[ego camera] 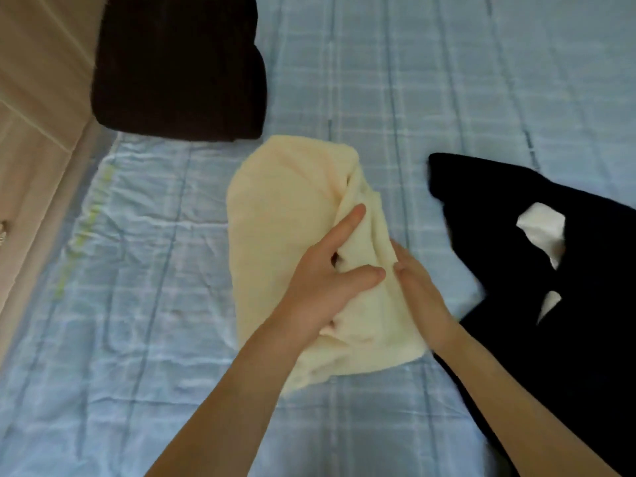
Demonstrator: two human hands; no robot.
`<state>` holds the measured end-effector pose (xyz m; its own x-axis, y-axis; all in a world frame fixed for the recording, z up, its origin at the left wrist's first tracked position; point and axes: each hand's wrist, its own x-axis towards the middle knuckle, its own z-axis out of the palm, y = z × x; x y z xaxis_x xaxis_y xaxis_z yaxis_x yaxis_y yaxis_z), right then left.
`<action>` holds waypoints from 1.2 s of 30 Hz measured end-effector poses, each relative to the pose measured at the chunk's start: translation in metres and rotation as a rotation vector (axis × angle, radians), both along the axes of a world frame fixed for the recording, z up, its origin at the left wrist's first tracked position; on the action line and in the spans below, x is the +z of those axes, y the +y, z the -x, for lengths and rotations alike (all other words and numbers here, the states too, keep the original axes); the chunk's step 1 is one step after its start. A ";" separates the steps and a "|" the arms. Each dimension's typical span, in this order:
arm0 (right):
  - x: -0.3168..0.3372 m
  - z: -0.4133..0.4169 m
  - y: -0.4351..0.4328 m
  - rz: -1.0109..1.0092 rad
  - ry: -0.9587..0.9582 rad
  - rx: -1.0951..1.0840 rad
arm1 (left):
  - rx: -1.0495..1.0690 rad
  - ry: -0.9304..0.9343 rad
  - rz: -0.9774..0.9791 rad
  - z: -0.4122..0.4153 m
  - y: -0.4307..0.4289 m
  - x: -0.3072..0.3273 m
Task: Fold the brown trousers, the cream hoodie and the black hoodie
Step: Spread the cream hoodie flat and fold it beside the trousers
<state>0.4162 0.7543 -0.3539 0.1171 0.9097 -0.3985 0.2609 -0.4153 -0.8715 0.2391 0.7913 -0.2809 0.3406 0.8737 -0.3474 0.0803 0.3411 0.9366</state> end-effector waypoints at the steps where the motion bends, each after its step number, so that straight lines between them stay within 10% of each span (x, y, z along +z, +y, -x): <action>1: -0.002 0.000 -0.004 0.004 0.100 -0.039 | -0.009 0.080 -0.007 -0.018 -0.002 -0.011; 8: 0.018 -0.014 -0.005 0.011 0.707 -0.220 | -0.073 0.398 -0.161 -0.052 -0.013 -0.043; 19: 0.012 -0.009 -0.007 0.002 0.603 -0.093 | -0.153 0.409 -0.265 -0.048 -0.029 -0.046; 24: 0.021 -0.007 -0.003 -0.018 0.561 -0.045 | 0.058 0.001 0.039 -0.047 -0.023 -0.037; 30: 0.018 -0.006 -0.006 -0.065 0.298 -0.004 | 0.163 -0.068 0.127 -0.044 -0.020 -0.023; 36: 0.007 -0.019 -0.014 -0.035 0.401 -0.164 | 0.213 0.511 -0.720 0.004 -0.033 0.019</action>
<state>0.4354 0.7402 -0.3471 0.1035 0.9058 -0.4110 -0.1677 -0.3914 -0.9048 0.2350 0.7579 -0.2617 0.1013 0.9649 0.2424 0.5469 -0.2575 0.7966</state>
